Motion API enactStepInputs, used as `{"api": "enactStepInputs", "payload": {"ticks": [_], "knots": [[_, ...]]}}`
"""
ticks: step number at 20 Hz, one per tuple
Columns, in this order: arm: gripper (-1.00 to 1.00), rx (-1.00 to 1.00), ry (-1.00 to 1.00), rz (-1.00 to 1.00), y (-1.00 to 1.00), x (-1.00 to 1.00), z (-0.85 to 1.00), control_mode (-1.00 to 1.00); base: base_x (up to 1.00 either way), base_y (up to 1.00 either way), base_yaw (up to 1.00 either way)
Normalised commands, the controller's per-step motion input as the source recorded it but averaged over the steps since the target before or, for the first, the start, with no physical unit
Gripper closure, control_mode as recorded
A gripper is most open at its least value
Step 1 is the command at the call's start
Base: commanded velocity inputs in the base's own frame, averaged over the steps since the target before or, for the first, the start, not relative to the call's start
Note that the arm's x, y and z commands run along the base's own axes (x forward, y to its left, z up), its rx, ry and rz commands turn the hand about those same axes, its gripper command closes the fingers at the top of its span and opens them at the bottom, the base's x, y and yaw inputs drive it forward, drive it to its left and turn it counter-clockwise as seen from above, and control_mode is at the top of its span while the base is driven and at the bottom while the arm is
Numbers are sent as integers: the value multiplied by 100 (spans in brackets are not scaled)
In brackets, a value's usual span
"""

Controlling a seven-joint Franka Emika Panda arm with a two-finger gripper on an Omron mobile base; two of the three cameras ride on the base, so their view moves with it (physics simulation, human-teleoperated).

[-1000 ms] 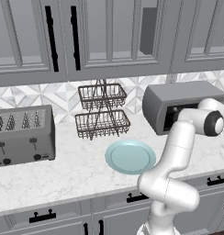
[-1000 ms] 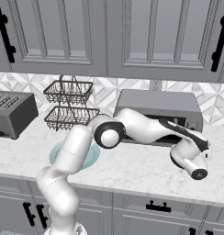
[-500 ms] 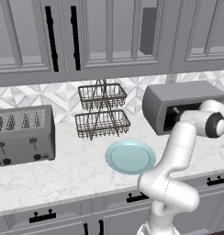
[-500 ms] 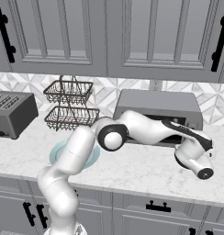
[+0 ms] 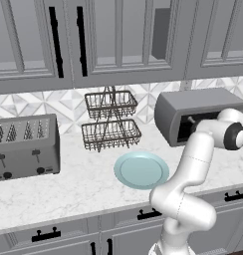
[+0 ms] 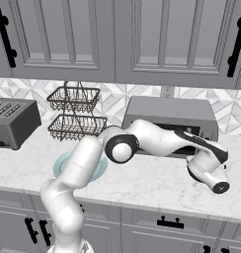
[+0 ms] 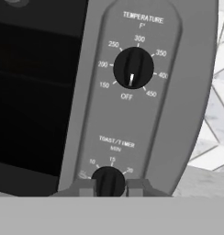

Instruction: Pick up the kebab skewer and baguette bread, and place them inside the toaster oven. Close the toaster oven door and start by setting the timer.

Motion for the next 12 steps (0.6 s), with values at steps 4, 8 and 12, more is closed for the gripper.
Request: {"api": "enactStepInputs", "payload": {"ticks": [4,8,12], "knots": [[100,0,0,0,30,24,1,-100,0,0,0],[100,0,0,4,15,32,8,-100,0,0,0],[100,0,0,0,20,12,9,-100,0,0,0]]}}
